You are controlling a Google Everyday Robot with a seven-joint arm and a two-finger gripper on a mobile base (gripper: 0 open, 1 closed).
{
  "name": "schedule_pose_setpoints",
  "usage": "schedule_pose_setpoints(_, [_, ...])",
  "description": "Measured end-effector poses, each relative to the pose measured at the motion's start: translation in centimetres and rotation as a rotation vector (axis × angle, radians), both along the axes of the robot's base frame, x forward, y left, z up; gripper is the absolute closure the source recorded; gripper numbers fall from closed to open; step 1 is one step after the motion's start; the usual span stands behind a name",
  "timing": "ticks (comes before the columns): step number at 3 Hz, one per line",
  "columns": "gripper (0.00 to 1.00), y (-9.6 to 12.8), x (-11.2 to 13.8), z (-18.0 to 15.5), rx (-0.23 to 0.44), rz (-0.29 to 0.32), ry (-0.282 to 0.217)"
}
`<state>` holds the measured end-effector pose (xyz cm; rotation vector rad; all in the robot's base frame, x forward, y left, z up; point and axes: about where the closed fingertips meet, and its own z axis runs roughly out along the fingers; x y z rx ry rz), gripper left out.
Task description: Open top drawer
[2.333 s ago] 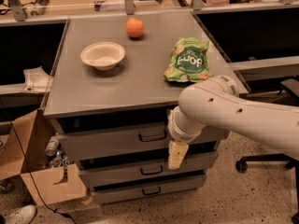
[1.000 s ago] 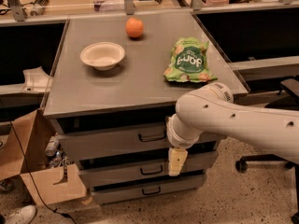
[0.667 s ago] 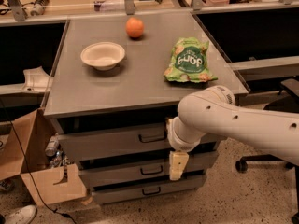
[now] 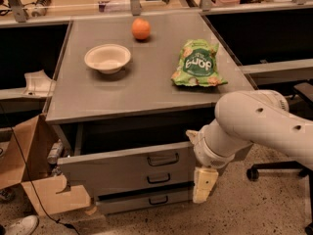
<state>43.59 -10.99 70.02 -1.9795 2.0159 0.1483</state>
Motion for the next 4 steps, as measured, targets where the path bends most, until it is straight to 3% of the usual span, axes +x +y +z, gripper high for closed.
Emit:
schedule_pose_setpoints(2, [0.00,0.2,0.2,-0.3,-0.014,0.005,-0.008])
schedule_pose_setpoints(3, [0.00,0.5,1.0,-1.6,-0.059,0.012,-0.021])
schedule_pose_setpoints(4, [0.00,0.1,1.1,-4.3,-0.106,0.007,-0.002])
